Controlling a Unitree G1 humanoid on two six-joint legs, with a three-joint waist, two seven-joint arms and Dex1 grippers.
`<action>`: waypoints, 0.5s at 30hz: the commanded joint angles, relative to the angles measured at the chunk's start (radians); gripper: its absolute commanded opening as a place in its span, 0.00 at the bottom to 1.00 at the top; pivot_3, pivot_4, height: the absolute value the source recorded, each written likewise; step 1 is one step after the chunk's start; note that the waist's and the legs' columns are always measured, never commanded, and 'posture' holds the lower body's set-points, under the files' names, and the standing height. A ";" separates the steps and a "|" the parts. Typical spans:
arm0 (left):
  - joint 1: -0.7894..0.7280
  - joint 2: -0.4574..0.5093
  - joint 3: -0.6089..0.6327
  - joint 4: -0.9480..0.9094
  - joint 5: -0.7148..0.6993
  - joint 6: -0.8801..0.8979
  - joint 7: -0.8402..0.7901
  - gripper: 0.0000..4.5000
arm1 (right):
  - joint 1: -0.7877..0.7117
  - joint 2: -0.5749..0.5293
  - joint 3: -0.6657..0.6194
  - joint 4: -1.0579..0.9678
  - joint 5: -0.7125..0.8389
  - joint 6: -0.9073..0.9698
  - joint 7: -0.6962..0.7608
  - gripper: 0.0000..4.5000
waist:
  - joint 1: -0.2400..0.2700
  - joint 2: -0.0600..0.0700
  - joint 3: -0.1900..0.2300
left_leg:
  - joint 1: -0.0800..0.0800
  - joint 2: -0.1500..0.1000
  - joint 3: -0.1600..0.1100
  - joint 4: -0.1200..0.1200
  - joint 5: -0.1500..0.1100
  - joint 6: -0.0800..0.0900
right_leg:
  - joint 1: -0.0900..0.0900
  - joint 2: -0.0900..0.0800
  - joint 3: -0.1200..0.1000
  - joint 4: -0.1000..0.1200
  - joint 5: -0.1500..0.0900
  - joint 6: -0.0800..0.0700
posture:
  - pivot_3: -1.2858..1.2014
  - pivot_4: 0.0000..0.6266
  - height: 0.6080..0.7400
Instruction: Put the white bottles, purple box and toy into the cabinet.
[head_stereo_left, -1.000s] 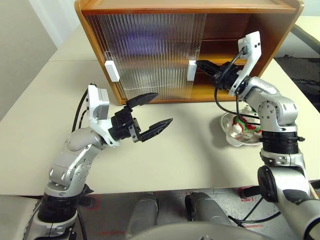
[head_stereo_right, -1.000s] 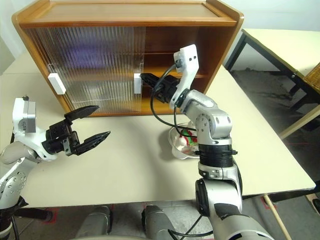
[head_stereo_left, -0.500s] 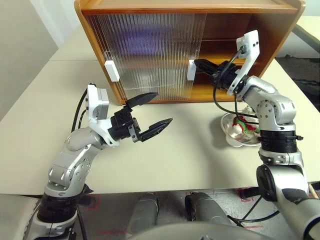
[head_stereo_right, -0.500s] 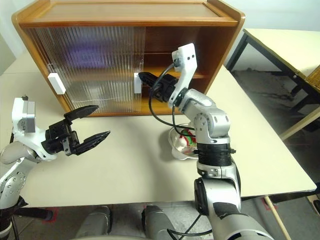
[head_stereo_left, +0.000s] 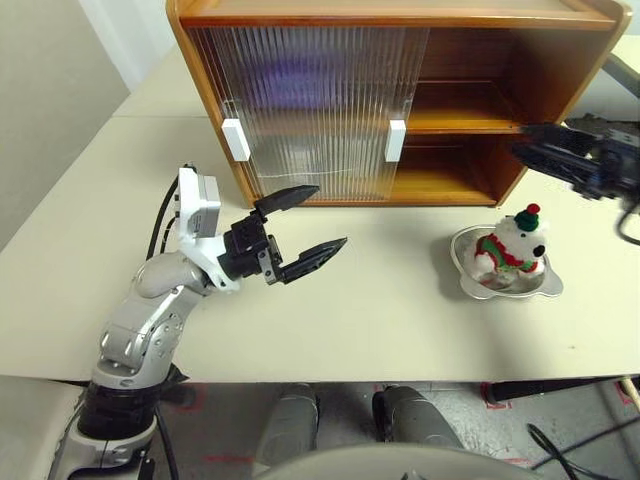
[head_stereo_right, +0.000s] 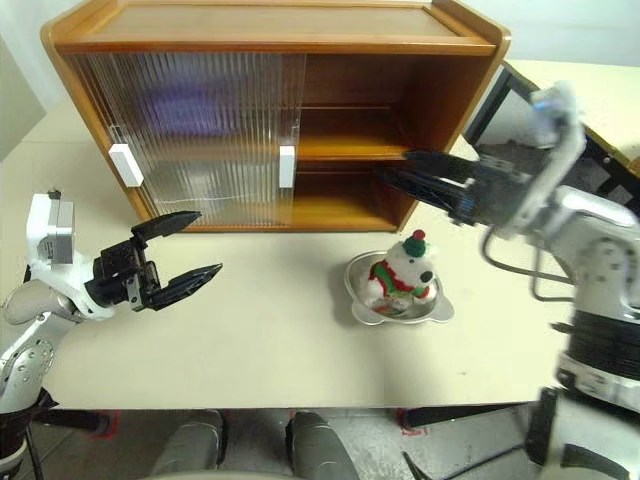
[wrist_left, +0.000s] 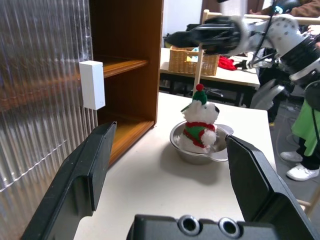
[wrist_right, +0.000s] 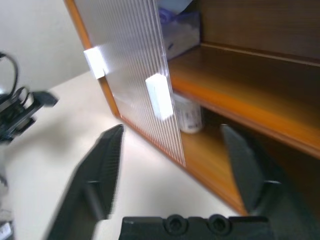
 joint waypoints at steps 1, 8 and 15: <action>-0.003 0.002 -0.005 0.014 0.001 0.000 -0.014 1.00 | 0.090 -0.034 -0.037 0.022 -0.009 -0.065 0.100 0.99 | -0.004 -0.002 0.001 | 0.002 -0.001 0.000 0.001 -0.001 0.001 | 0.002 0.000 0.000 0.000 -0.002 0.003 | 0.50 0.15 1.00; -0.008 0.006 -0.004 0.019 0.000 0.006 -0.021 1.00 | 0.250 -0.018 -0.047 -0.006 -0.015 -0.141 0.147 0.99 | -0.016 -0.002 0.002 | 0.003 -0.001 0.002 0.008 -0.003 0.005 | 0.004 -0.002 0.000 0.000 -0.003 0.006 | 0.50 0.15 1.00; -0.018 0.007 -0.014 0.024 -0.001 0.012 -0.035 1.00 | 0.277 0.026 -0.005 0.007 -0.076 -0.194 0.077 0.99 | -0.020 -0.001 0.003 | 0.002 -0.001 0.001 0.014 -0.006 0.007 | 0.005 -0.004 0.002 0.001 -0.001 0.003 | 0.50 0.16 1.00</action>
